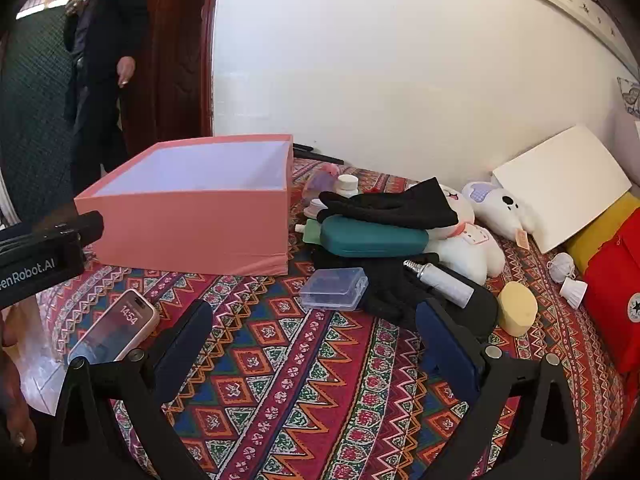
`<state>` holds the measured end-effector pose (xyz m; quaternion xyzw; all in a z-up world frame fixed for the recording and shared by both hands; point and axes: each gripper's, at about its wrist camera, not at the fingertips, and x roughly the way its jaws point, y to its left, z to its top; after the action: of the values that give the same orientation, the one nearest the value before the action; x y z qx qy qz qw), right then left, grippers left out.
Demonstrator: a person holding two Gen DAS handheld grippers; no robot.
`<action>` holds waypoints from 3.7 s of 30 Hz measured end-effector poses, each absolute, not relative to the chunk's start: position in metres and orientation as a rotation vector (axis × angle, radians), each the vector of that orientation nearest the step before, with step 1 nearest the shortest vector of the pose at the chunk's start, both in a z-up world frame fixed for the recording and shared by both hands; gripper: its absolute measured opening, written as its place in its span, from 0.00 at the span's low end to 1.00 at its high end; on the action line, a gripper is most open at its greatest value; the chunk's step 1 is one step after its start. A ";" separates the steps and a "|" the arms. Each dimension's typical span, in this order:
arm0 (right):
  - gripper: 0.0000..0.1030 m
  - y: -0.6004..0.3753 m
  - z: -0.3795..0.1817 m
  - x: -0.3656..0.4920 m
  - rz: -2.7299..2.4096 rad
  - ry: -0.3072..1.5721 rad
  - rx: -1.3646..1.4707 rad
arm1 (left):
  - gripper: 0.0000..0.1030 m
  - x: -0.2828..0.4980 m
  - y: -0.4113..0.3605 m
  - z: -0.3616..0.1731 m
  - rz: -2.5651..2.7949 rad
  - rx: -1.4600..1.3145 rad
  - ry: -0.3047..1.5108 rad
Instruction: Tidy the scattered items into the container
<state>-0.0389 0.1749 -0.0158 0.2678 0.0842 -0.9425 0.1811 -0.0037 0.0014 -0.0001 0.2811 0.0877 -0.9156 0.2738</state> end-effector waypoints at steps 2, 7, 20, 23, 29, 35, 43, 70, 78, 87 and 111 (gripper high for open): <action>1.00 0.173 -0.016 -0.040 -2.664 0.236 0.752 | 1.00 -0.003 0.002 0.001 -2.463 0.744 0.226; 1.00 0.171 -0.022 -0.044 -2.653 0.243 0.788 | 1.00 0.003 0.000 0.003 -2.467 0.763 0.233; 1.00 0.176 -0.019 -0.043 -2.653 0.225 0.778 | 1.00 -0.001 0.006 -0.001 -2.488 0.763 0.203; 1.00 0.178 -0.018 -0.043 -2.652 0.219 0.785 | 1.00 -0.001 0.008 0.000 -2.494 0.762 0.201; 1.00 0.184 -0.016 -0.042 -2.660 0.215 0.786 | 1.00 -0.005 0.017 0.000 -2.507 0.752 0.191; 1.00 0.208 -0.011 -0.041 -2.687 0.192 0.803 | 1.00 -0.020 0.035 -0.004 -2.555 0.793 0.184; 1.00 0.309 -0.022 -0.062 -2.816 0.076 0.999 | 1.00 -0.087 0.099 -0.031 -2.773 1.005 0.014; 1.00 0.332 -0.134 -0.168 -2.512 0.229 1.490 | 0.90 -0.230 0.134 -0.138 -2.721 1.657 -0.138; 0.56 0.327 -0.119 -0.149 -2.367 0.126 1.424 | 0.66 -0.215 0.126 -0.111 -2.873 1.624 0.005; 0.56 0.351 -0.082 -0.129 -2.428 0.044 1.306 | 0.66 -0.178 0.135 -0.065 -3.032 1.478 0.055; 0.56 0.117 0.024 -0.173 -2.351 0.017 0.850 | 0.66 -0.171 -0.097 0.013 -2.751 1.060 0.286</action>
<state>-0.1730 0.1172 0.0241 0.3226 0.0065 -0.8924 0.3153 -0.1709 -0.0971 0.0135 0.3563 0.0961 -0.9251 0.0895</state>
